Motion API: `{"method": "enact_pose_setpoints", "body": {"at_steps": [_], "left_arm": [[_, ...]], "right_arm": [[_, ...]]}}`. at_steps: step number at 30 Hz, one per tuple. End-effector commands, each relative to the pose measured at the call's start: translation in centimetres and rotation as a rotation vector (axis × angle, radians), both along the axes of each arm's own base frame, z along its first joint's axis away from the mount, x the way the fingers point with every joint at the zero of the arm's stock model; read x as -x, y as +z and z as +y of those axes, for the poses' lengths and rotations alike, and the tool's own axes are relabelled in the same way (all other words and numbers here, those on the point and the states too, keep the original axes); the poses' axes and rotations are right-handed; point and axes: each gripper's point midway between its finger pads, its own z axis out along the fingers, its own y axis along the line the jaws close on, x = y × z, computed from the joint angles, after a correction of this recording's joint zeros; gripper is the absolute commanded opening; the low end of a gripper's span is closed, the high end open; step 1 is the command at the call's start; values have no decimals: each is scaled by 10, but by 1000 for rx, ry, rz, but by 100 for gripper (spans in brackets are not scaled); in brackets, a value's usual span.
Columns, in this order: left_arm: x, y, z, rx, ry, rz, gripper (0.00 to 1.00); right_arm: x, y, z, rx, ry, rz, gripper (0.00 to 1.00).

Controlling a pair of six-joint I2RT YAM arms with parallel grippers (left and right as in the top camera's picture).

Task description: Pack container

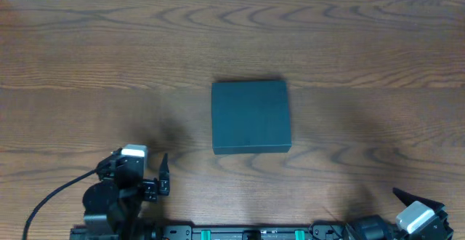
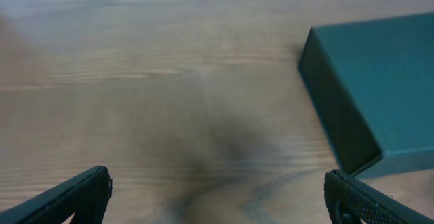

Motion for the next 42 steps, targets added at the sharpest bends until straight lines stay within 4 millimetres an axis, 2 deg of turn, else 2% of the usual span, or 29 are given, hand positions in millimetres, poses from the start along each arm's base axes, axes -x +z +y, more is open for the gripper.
{"method": "enact_pose_setpoints", "body": {"at_steps": [1, 12, 29, 42], "left_arm": [[-3, -7, 3, 4, 19, -26, 99], [-9, -27, 22, 65, 161, -42, 99], [-14, -72, 21, 135, 205, 42, 99], [-13, -76, 21, 134, 205, 57, 99]], "right_arm": [[1, 0, 0, 3, 8, -3, 99], [1, 0, 0, 3, 8, -3, 99], [1, 0, 0, 3, 8, -3, 99], [1, 0, 0, 3, 8, -3, 99]]}}
